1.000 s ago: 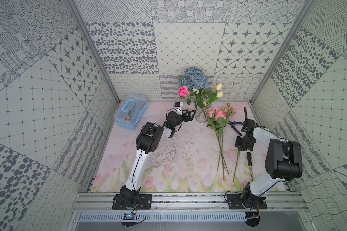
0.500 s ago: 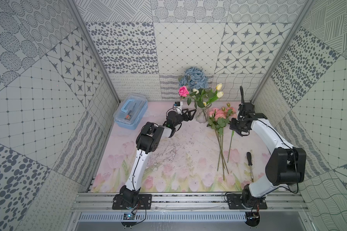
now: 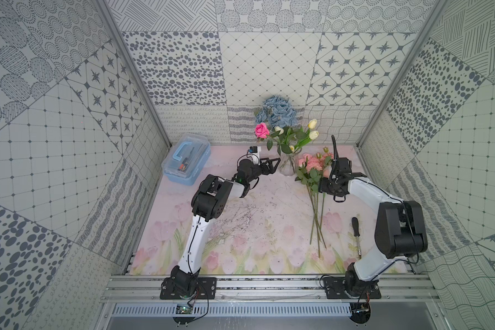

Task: Pick out pink flowers from the vase
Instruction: Place the flower at the center of the board, then reset both arms

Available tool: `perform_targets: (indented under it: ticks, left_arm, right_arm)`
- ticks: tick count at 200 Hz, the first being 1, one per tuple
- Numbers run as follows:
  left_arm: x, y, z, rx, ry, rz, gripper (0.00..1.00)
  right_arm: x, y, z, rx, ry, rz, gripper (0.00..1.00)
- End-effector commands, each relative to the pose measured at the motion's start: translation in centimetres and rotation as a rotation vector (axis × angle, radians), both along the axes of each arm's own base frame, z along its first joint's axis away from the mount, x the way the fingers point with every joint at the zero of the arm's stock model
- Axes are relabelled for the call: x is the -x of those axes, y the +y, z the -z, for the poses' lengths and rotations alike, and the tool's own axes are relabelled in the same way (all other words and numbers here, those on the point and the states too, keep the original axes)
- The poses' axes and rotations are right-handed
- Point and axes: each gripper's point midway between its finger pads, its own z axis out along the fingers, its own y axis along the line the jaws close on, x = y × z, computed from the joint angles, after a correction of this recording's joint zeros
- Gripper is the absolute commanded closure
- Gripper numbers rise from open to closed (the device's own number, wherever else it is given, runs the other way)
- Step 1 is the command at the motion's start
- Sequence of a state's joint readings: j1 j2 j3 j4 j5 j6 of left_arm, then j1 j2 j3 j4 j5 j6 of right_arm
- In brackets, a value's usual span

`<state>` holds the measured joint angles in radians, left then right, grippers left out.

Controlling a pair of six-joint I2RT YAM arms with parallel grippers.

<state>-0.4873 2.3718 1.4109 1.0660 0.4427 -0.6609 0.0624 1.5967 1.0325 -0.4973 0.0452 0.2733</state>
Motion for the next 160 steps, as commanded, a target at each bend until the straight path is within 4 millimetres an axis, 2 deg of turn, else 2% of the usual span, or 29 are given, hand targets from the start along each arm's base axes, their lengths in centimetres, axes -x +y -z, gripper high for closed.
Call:
perform_targets:
  ticks: [1,21,40,74,115,145,160]
  left_arm:
    - [3.3,-0.9,-0.5,-0.069,0.024,0.058,0.01]
    - [4.1,-0.6,0.3,-0.167,0.032,0.014,0.01]
    - [4.2,-0.3,0.4,-0.187,0.047,-0.01,0.01]
    - [5.0,0.4,0.0,-0.227,0.047,-0.06,0.01]
    - [6.9,2.1,-0.4,-0.301,0.044,-0.138,0.01]
    - [8.4,4.3,-0.9,-0.395,0.02,-0.181,0.01]
    - [9.2,6.0,-1.3,-0.477,0.006,-0.202,0.01]
  right_arm:
    - [-1.2,-2.6,-4.2,0.031,-0.262,0.069,0.28]
    - [-0.4,-3.9,-7.7,0.055,-0.321,0.109,0.21]
    - [0.2,-4.9,-9.4,0.055,-0.352,0.145,0.15]
    - [0.7,-3.1,-11.6,0.06,-0.396,0.096,0.11]
    - [0.7,0.6,-11.4,0.029,-0.409,-0.001,0.03]
    - [-0.8,2.3,-11.2,-0.065,-0.449,-0.029,0.02]
    - [-1.7,2.9,-11.8,-0.09,-0.463,-0.036,0.02]
